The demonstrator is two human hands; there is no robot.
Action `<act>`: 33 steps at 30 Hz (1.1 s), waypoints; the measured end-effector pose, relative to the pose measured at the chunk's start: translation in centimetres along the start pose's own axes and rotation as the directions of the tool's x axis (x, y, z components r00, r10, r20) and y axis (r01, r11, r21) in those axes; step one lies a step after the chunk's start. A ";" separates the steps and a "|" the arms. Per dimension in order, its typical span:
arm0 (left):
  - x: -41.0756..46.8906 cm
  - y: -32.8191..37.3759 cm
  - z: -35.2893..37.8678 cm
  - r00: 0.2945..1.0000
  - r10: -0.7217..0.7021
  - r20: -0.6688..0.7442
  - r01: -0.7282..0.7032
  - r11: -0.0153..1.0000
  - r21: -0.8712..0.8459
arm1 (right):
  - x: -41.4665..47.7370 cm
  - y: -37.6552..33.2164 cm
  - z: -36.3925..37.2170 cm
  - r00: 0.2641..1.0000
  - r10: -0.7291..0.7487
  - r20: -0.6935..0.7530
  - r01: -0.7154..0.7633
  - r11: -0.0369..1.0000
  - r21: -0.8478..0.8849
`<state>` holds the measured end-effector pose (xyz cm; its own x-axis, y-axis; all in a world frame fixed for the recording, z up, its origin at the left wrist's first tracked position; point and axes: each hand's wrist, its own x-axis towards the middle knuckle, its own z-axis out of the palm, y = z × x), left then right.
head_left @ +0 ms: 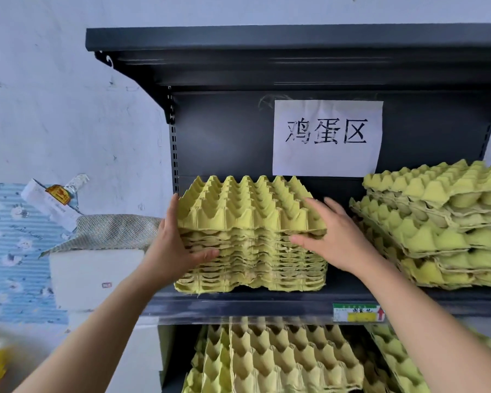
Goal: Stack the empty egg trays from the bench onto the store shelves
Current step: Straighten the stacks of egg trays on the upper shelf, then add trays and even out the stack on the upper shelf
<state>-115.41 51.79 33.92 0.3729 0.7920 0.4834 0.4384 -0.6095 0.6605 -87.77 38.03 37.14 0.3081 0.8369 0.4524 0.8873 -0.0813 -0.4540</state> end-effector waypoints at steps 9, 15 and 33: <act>-0.8 1.0 1.3 0.997 -0.011 -0.075 0.015 0.999 0.044 | -0.9 0.8 1.7 0.999 0.040 -0.002 -0.039 0.982 0.186; -1.2 2.2 0.6 0.988 -0.023 -0.155 0.059 0.971 0.233 | -2.2 0.6 1.0 0.998 0.053 -0.038 -0.050 0.996 0.080; -3.1 27.6 16.8 0.920 0.382 -0.083 -0.356 0.906 0.230 | -8.9 12.7 -21.2 0.957 -0.124 -0.262 0.032 0.943 -0.331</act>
<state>-90.73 31.97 40.98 0.4432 0.4987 0.7449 0.4527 -0.8417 0.2942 -71.95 18.10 43.61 0.2749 0.6692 0.6903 0.9601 -0.2292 -0.1601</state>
